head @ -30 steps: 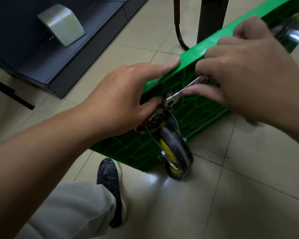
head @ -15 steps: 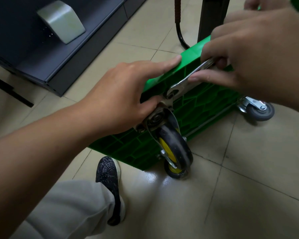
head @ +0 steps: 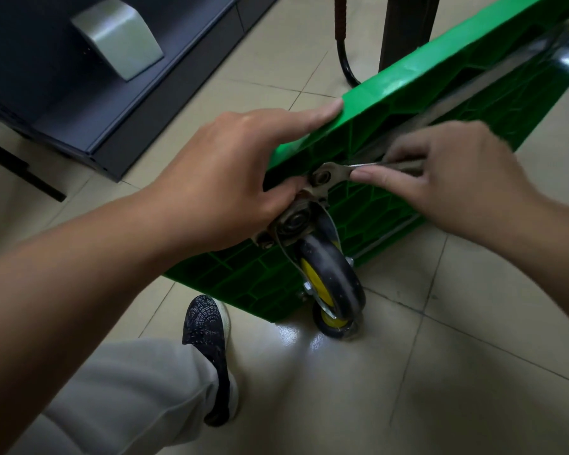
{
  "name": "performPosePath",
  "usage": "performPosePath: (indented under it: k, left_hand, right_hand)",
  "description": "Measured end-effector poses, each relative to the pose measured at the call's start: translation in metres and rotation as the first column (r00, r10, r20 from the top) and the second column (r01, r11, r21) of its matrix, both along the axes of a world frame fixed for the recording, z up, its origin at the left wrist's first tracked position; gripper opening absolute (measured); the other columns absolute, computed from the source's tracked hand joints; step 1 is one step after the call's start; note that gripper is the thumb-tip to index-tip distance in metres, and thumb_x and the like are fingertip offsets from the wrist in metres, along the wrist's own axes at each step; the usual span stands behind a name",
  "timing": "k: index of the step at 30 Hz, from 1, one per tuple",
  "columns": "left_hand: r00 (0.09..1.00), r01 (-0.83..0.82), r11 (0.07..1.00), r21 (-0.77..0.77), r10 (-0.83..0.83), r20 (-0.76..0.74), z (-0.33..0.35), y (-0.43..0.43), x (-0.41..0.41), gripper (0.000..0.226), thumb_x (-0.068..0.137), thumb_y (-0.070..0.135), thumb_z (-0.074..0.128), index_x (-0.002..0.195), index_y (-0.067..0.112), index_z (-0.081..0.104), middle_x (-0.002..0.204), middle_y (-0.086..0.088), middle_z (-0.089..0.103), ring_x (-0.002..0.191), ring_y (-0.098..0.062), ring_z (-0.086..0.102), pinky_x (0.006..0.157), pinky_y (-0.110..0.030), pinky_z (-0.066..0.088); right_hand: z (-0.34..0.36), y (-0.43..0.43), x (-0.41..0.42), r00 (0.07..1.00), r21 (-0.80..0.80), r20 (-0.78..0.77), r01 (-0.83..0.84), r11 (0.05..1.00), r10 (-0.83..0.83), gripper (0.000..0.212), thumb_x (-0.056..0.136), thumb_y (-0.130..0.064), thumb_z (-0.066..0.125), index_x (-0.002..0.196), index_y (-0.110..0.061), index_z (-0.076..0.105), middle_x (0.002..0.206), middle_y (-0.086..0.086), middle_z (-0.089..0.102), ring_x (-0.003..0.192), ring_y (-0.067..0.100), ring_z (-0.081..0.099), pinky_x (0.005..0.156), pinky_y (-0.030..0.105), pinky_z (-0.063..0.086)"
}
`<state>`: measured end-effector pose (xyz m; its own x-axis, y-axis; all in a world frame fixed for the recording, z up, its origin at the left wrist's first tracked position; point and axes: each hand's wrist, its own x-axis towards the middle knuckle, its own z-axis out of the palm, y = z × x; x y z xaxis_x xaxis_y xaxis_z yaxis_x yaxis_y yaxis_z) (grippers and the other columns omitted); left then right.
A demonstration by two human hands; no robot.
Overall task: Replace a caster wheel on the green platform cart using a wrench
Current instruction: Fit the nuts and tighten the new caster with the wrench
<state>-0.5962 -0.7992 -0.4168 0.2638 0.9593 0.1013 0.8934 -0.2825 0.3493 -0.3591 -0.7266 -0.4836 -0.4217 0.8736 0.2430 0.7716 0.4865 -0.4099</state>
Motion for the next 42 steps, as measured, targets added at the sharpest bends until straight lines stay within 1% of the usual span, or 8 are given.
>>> performPosePath:
  k: [6,11,15,17,20,24,28,42]
  left_hand:
    - [1.0,0.01,1.0,0.006,-0.01,0.008,-0.001,0.0,-0.001,0.073,0.094,0.018,0.075,0.157,0.036,0.043,0.145,0.006,0.062,0.134,-0.016,0.059,0.105,-0.047,0.051]
    - [1.0,0.005,1.0,0.002,-0.005,0.003,-0.001,-0.001,0.0,0.074,0.094,0.019,0.074,0.157,0.038,0.042,0.143,0.005,0.064,0.131,-0.017,0.061,0.102,-0.048,0.053]
    - [1.0,-0.001,1.0,-0.008,0.002,0.016,0.0,0.0,0.0,0.074,0.094,0.019,0.075,0.157,0.04,0.042,0.143,0.006,0.064,0.13,-0.017,0.061,0.102,-0.048,0.053]
    - [1.0,-0.007,1.0,-0.017,0.007,0.01,0.0,0.0,0.0,0.074,0.094,0.021,0.074,0.157,0.041,0.041,0.144,0.006,0.063,0.13,-0.018,0.061,0.102,-0.048,0.052]
    - [1.0,0.0,1.0,-0.022,0.0,-0.001,0.0,0.0,-0.001,0.075,0.094,0.02,0.075,0.158,0.041,0.04,0.145,0.006,0.062,0.132,-0.019,0.06,0.105,-0.048,0.051]
    - [1.0,-0.015,1.0,-0.026,0.016,0.007,0.0,-0.002,0.0,0.075,0.094,0.02,0.075,0.157,0.042,0.04,0.146,0.008,0.062,0.132,-0.017,0.06,0.106,-0.046,0.051]
    - [1.0,-0.014,1.0,-0.009,0.014,-0.01,0.0,-0.003,0.001,0.076,0.094,0.021,0.074,0.158,0.043,0.039,0.145,0.01,0.061,0.13,-0.015,0.06,0.102,-0.046,0.051]
    - [1.0,-0.022,1.0,-0.007,0.022,-0.017,0.001,-0.003,0.002,0.076,0.093,0.02,0.074,0.157,0.042,0.04,0.145,0.012,0.061,0.13,-0.012,0.059,0.104,-0.036,0.05]
  right_hand:
    - [-0.052,-0.01,-0.014,0.955,-0.254,-0.295,-0.095,0.962,0.017,0.076,0.079,-0.087,0.042,0.066,-0.017,0.068,0.054,0.005,0.058,0.053,0.022,0.055,0.05,0.037,0.045]
    - [-0.073,-0.018,-0.031,0.861,-0.437,-0.507,-0.292,0.851,0.035,0.066,0.091,-0.075,0.045,0.063,-0.02,0.069,0.053,-0.014,0.064,0.047,-0.002,0.051,0.048,0.015,0.036]
    - [-0.084,-0.02,-0.025,0.837,-0.353,-0.546,-0.246,0.903,0.015,0.067,0.093,-0.07,0.043,0.066,-0.01,0.054,0.055,0.004,0.042,0.052,0.008,0.042,0.052,0.032,0.032]
    - [-0.076,-0.013,-0.004,0.882,-0.257,-0.466,-0.207,0.944,0.066,0.068,0.096,-0.068,0.04,0.064,-0.009,0.048,0.055,0.0,0.036,0.05,0.012,0.037,0.055,0.032,0.029]
    - [-0.048,0.01,0.031,0.97,0.049,-0.142,-0.192,0.98,0.197,0.064,0.101,-0.066,0.038,0.063,-0.017,0.052,0.054,-0.005,0.043,0.049,0.018,0.043,0.072,0.033,0.035]
    - [-0.007,0.037,0.05,0.994,0.421,0.072,-0.105,0.901,0.082,0.059,0.098,-0.068,0.049,0.075,-0.015,0.061,0.065,0.003,0.05,0.063,0.028,0.05,0.084,0.051,0.041]
    - [0.019,0.037,0.039,0.991,0.472,0.118,-0.118,0.874,0.07,0.066,0.096,-0.074,0.047,0.08,-0.012,0.063,0.069,0.001,0.045,0.071,0.03,0.049,0.083,0.059,0.043]
    - [0.034,0.021,0.002,0.971,0.518,0.201,-0.22,0.826,0.132,0.071,0.098,-0.073,0.043,0.079,-0.007,0.064,0.074,0.012,0.056,0.077,0.035,0.053,0.092,0.051,0.038]
